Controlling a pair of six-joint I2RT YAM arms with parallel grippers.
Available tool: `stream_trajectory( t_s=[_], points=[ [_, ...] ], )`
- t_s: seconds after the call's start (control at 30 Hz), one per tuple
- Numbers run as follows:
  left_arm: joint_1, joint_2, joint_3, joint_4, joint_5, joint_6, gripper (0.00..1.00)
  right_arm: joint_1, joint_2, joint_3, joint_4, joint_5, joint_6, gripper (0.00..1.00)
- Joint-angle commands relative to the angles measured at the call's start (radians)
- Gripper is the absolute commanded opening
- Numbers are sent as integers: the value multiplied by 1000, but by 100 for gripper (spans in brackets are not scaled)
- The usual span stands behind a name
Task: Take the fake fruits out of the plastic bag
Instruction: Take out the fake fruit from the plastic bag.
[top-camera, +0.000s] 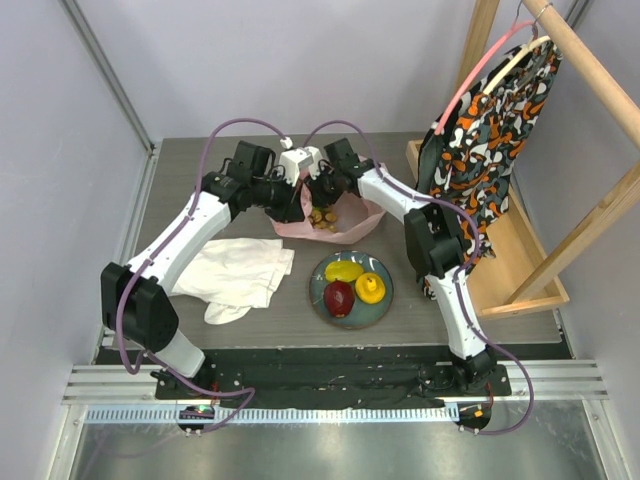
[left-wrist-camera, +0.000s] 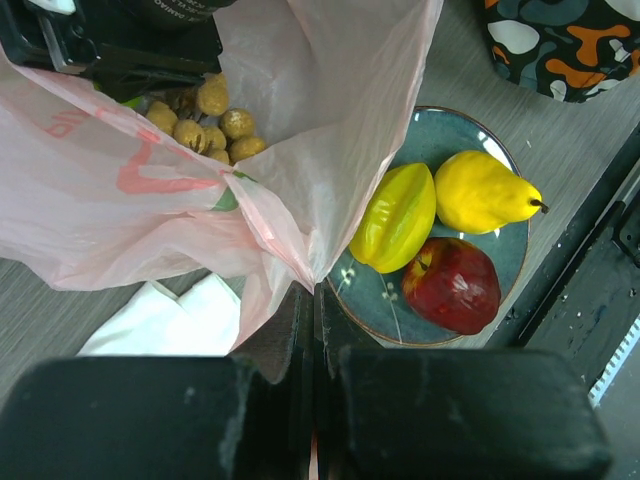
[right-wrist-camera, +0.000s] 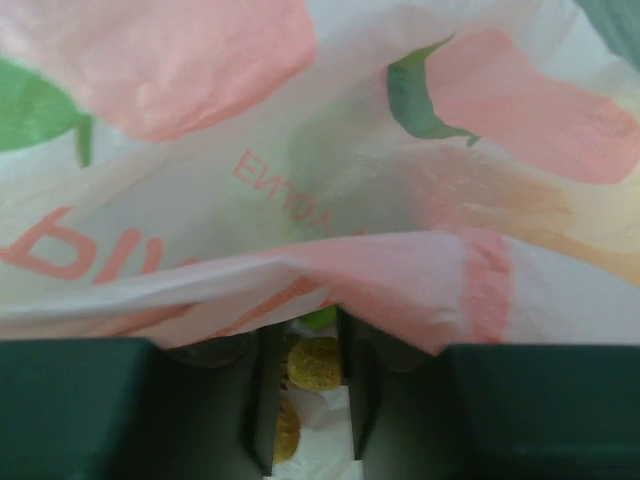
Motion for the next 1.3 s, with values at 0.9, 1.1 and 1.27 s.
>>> stream_trajectory(
  t_s=[0.9, 1.1, 1.27],
  points=[
    [6, 81, 130, 106, -70, -32, 0, -27, -670, -320, -510, -58, -310, 6],
    [6, 98, 147, 109, -61, -50, 0, -28, -815, -392, -640, -77, -339, 6],
    [6, 84, 144, 119, -49, -55, 0, -39, -883, -561, -622, 0, -322, 6]
  ],
)
